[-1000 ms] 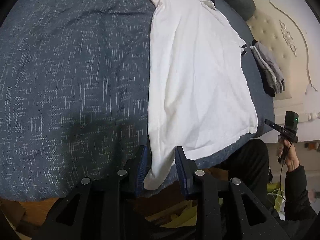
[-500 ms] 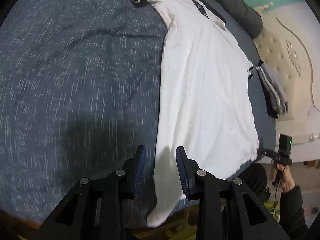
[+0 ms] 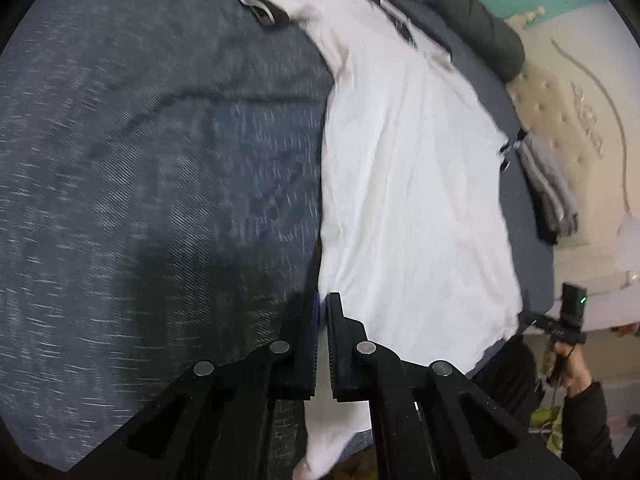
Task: Fold clothes
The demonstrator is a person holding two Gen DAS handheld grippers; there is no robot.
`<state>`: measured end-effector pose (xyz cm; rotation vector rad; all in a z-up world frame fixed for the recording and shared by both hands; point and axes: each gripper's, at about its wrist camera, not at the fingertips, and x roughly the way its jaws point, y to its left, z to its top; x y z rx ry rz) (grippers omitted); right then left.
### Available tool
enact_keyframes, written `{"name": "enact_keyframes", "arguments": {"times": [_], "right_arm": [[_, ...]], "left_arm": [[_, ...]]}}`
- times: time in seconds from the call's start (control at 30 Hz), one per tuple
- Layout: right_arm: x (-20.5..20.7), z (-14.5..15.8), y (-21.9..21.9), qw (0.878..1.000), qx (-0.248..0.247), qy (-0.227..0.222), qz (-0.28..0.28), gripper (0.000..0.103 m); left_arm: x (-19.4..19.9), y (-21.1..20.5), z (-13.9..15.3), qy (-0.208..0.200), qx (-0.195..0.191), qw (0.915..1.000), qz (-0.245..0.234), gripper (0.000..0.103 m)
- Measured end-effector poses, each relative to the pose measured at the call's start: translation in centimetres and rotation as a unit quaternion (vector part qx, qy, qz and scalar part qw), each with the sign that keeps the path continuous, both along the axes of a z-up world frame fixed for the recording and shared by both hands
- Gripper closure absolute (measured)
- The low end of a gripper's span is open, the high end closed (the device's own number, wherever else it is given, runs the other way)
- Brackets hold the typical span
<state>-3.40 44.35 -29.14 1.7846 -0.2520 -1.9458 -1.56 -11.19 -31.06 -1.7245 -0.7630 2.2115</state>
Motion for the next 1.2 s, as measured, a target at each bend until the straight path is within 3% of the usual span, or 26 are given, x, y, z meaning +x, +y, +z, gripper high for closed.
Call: {"name": "enact_keyframes", "arguments": {"times": [0.13,0.3,0.37,0.43,0.57,0.83,0.9,0.93,1.03,1.2], "right_arm": [[0.1,-0.1,-0.2,1.0,0.004,0.002,0.005,0.082],[0.1,0.0,-0.6,1.0,0.004,0.003,0.006,0.082],[0.1,0.0,-0.7,1.0,0.002,0.004,0.005,0.082],[0.1,0.1,-0.6,1.0,-0.003,0.004,0.003,0.082],[0.0,0.2,-0.5,1.0,-0.015,0.002,-0.001,0.082],[0.1,0.0,-0.9,1.0,-0.015,-0.002,0.002,0.082],[0.2,0.0,-1.2,1.0,-0.01,0.003,0.007,0.082],[0.4,0.1,-1.4,1.0,-0.011,0.006,0.009,0.083],[0.7,0.6,-1.7,1.0,-0.009,0.02,0.015,0.095],[0.8,1.6,-0.8,0.999,-0.007,0.038,0.007,0.097]], "left_arm": [[-0.1,-1.9,0.3,0.001,-0.001,0.9996,0.03,0.099],[-0.5,-1.7,-0.8,-0.017,-0.004,0.9996,0.024,0.096],[-0.3,-1.7,-0.6,-0.015,-0.008,0.9996,0.024,0.09],[0.5,-2.5,-0.2,-0.015,-0.014,0.9996,0.019,0.071],[2.2,-2.1,0.3,-0.026,-0.018,0.9994,-0.015,0.068],[5.1,0.0,-0.9,-0.049,-0.04,0.9954,-0.072,0.068],[5.4,0.4,-1.4,-0.052,-0.054,0.994,-0.081,0.077],[5.6,0.8,-1.5,-0.05,-0.064,0.9928,-0.088,0.093],[5.9,1.1,-0.9,-0.04,-0.076,0.9919,-0.094,0.097],[6.3,0.5,0.7,-0.025,-0.072,0.9927,-0.093,0.099]]}}
